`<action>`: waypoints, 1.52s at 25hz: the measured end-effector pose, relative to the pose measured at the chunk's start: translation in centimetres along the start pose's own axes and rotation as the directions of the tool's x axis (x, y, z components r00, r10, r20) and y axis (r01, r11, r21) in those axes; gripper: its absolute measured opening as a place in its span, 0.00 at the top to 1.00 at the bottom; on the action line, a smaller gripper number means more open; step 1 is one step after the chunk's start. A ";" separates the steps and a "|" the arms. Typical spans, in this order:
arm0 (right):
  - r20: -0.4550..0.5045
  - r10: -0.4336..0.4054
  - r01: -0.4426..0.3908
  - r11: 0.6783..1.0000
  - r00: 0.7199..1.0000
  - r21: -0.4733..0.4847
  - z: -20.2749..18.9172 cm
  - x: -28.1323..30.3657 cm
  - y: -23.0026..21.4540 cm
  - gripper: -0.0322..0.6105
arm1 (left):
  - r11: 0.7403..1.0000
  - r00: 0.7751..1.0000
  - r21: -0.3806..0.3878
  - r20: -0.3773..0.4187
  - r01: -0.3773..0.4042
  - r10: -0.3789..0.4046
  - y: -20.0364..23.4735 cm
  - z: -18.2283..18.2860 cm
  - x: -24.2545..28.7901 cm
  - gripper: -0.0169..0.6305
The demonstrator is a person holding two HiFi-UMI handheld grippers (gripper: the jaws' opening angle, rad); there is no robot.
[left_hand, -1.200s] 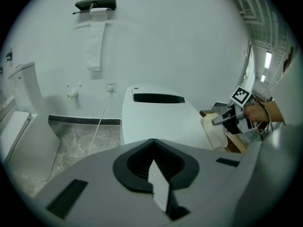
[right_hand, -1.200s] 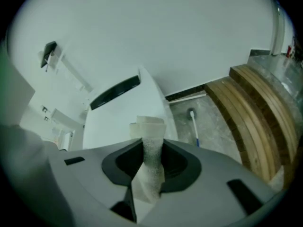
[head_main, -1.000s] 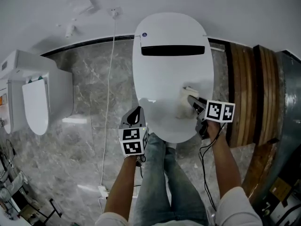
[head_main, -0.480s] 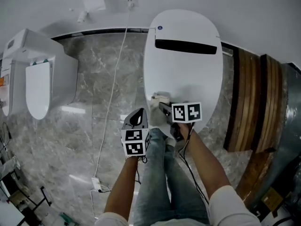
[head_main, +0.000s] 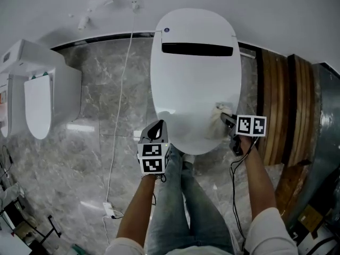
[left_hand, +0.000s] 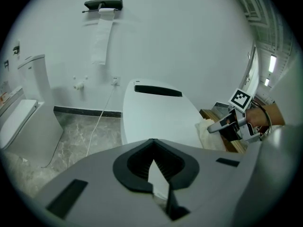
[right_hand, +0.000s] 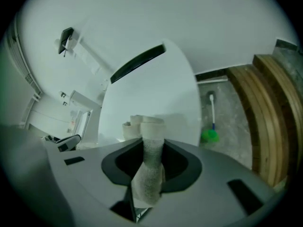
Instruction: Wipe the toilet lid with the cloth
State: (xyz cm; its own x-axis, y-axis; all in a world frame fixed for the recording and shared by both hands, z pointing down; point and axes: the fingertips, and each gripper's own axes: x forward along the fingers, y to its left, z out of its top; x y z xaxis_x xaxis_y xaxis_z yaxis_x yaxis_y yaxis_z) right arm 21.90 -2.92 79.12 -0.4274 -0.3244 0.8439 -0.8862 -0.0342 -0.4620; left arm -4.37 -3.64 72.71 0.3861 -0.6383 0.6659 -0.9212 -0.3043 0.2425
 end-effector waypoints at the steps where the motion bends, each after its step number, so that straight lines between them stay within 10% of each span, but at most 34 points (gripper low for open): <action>1: 0.010 -0.029 0.029 0.999 1.000 0.017 0.1 -0.8 -1.7 0.79 | 1.000 1.000 0.005 -0.003 0.006 -0.006 -0.4 0.0 0.2 0.95; 11: 0.091 -0.100 0.092 0.991 0.991 0.094 0.3 -2.3 -3.6 0.80 | 0.999 1.000 0.023 -0.014 0.021 -0.021 -2.7 -0.4 0.8 0.95; 20: -0.088 0.376 -0.377 0.926 0.923 0.004 -7.9 3.3 16.9 0.80 | 0.999 0.999 0.002 0.004 -0.037 0.037 -0.5 -0.6 -1.5 0.95; 28: -0.112 0.191 -0.208 0.964 0.975 -0.167 -11.4 7.7 19.3 0.80 | 0.998 0.999 -0.035 0.002 -0.048 0.048 0.4 -2.4 -2.4 0.95; 38: -0.046 0.130 -0.132 0.990 0.990 -0.048 -10.5 3.0 9.2 0.79 | 1.000 1.000 -0.029 -0.006 -0.010 0.010 -1.5 -2.9 -1.4 0.95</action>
State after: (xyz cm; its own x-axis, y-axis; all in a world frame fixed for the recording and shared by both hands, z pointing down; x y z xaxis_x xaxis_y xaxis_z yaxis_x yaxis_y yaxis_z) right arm 10.58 5.69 80.29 -0.5467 -0.2827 0.7881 -0.8295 0.0542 -0.5559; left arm -3.70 -0.21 73.43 0.3766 -0.6368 0.6728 -0.9261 -0.2769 0.2564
